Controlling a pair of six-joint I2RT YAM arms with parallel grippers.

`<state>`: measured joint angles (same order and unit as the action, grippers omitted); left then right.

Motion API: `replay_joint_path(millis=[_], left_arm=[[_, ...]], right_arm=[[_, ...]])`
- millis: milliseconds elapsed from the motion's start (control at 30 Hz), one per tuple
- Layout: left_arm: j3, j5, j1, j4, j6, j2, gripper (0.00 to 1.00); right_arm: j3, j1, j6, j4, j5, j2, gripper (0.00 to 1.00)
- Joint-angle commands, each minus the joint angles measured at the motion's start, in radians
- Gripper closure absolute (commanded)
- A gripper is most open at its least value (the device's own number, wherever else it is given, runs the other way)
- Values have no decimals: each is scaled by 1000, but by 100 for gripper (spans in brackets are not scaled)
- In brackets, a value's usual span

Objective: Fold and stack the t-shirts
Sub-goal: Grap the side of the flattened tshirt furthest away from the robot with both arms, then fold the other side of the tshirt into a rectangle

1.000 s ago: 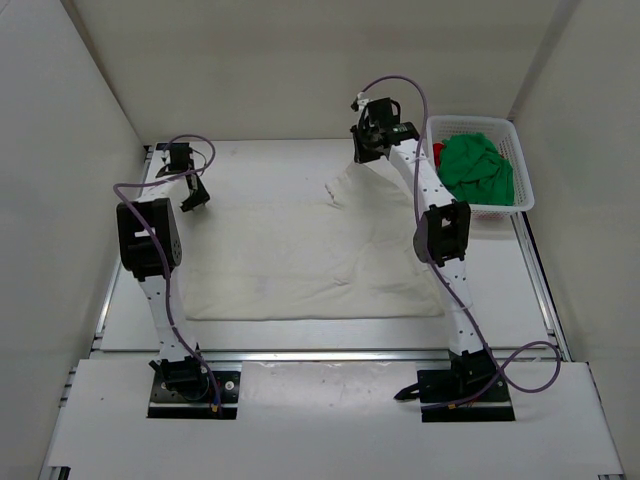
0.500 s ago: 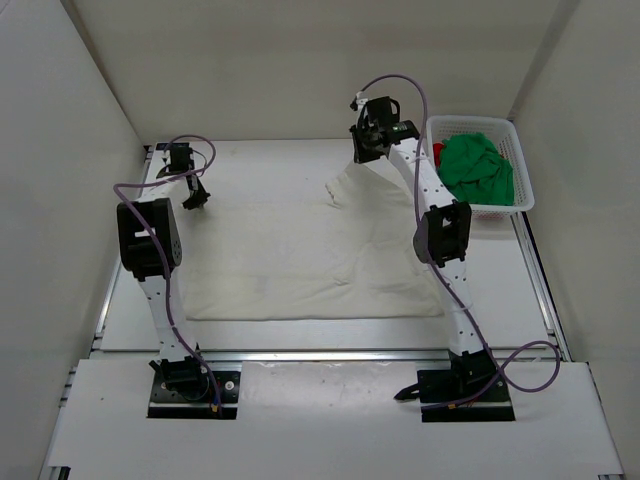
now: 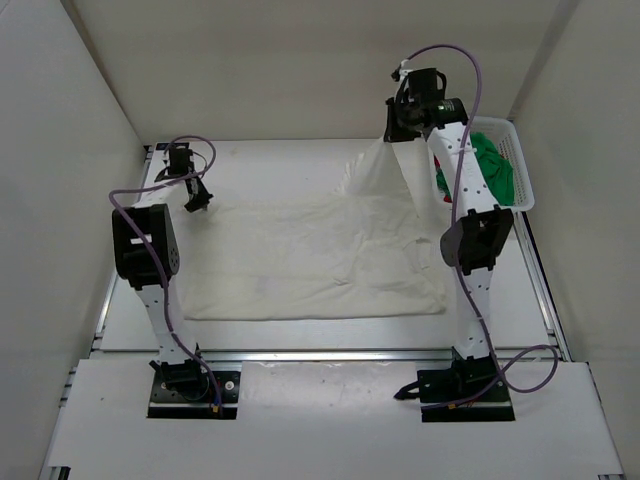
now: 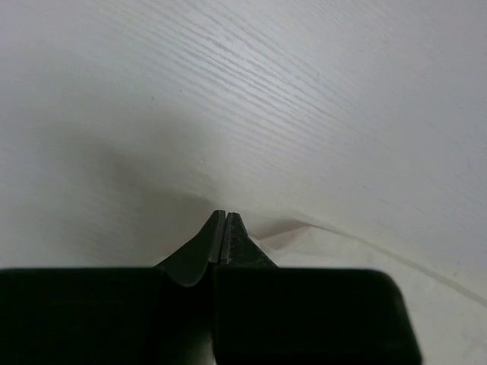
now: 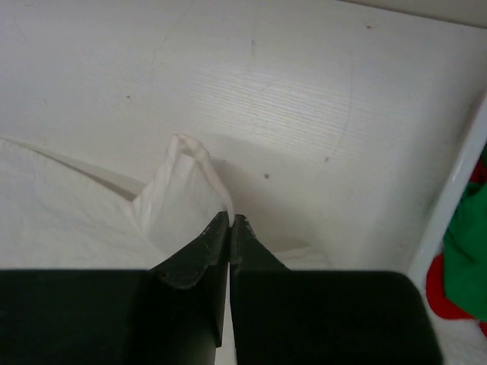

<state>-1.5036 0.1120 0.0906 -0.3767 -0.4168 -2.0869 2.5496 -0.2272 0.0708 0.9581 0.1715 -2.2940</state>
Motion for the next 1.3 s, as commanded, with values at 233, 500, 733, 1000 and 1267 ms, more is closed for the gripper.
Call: replay_joint_path(millis=[233,500,733,1000,1267], left_arm=[[210,-72,12,81,-36,313,100],[373,-68,23,93,-28,496,100],[534,-67,56,111,-28,654,100],[620,-29,72,78,-8,751,100],[683,-11,66,47,4,835,100]], right_arm=[[-650,-78,49,-121,-141,467,100],[-1189,-32,102,-338,-110,763,100],[-1457,2,153,-414,-112,991,100],[-1712,80,231,-446,-52,1206,100],[-1885,97,317,-449,-30,1352,100]])
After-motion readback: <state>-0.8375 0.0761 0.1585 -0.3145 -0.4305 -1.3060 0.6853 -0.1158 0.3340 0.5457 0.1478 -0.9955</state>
